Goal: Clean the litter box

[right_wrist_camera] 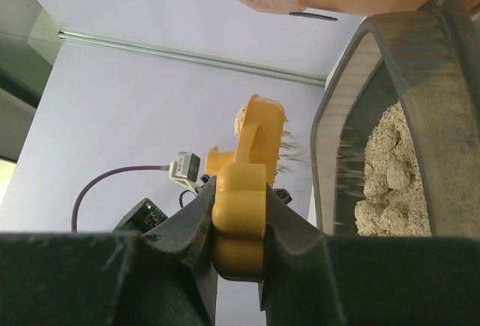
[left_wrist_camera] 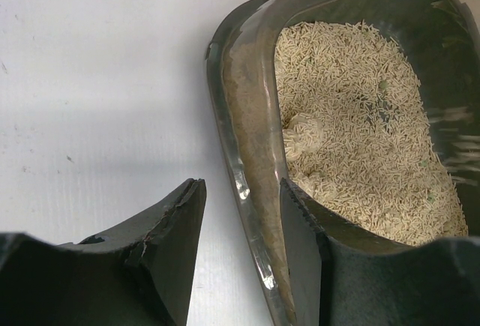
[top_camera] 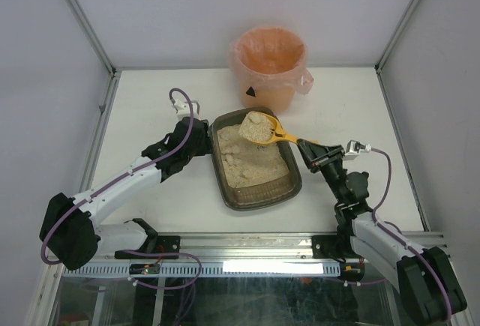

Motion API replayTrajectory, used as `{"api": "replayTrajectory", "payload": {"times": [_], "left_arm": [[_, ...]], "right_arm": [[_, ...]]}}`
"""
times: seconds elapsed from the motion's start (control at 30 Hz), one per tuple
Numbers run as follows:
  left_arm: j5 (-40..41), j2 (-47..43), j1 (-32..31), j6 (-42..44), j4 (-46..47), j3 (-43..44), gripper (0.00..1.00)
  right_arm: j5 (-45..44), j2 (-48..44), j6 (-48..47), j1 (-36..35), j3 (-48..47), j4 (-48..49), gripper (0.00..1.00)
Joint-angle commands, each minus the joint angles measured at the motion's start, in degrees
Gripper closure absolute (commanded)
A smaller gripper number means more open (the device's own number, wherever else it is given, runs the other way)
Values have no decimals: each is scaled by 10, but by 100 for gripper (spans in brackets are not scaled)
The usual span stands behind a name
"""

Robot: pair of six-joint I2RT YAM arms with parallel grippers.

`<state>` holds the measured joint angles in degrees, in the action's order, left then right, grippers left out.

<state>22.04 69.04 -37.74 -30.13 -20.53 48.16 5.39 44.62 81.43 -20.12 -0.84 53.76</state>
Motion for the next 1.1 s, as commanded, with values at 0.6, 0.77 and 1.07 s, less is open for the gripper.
{"api": "replayTrajectory", "payload": {"times": [0.6,0.77,1.07], "left_arm": [[1,-9,6,-4,23,20,54],[7,-13,7,-1,23,18,54],[8,-20,7,0,18,18,54]], "right_arm": [[18,-11,36,23,26,46,100],[25,-8,26,19,21,59,100],[50,10,23,32,9,63,100]]}}
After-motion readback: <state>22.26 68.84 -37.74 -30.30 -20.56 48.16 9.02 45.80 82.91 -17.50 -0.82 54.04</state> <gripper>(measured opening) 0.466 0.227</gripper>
